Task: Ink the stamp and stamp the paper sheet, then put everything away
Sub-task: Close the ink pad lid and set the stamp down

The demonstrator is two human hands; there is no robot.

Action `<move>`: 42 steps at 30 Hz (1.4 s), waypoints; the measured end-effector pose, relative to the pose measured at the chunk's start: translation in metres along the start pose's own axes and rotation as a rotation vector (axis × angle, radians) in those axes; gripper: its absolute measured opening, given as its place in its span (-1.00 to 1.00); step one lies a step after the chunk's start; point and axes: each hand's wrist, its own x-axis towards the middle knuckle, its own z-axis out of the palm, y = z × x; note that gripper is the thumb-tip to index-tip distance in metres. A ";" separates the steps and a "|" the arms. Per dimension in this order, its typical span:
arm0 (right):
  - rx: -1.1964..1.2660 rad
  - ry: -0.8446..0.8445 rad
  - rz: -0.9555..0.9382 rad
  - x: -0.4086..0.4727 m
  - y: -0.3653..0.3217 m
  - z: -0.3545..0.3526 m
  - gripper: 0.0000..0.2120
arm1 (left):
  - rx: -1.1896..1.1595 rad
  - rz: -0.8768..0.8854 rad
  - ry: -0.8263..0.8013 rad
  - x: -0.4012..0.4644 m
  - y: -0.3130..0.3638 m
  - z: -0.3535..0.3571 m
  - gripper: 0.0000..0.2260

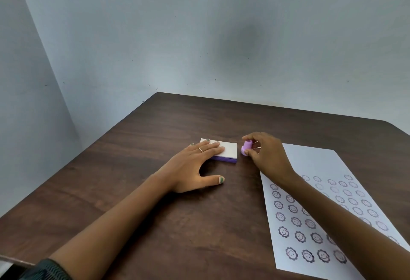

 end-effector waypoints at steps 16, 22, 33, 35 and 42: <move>-0.075 -0.084 0.069 0.001 0.019 -0.042 -0.64 | 0.026 0.012 0.054 0.000 -0.001 0.002 -0.34; -0.351 -0.329 0.139 -0.033 0.056 -0.044 -0.48 | 0.074 -0.003 0.063 0.000 0.000 0.004 -0.36; -0.439 -0.330 0.145 -0.042 0.064 -0.033 -0.44 | 0.011 -0.018 0.041 -0.002 0.001 0.002 -0.38; -0.440 -0.328 0.148 -0.042 0.063 -0.034 -0.44 | 0.015 -0.021 0.038 -0.002 0.001 0.001 -0.37; -0.432 -0.320 0.129 -0.043 0.060 -0.036 -0.46 | 0.074 -0.006 0.005 -0.001 0.005 -0.003 -0.35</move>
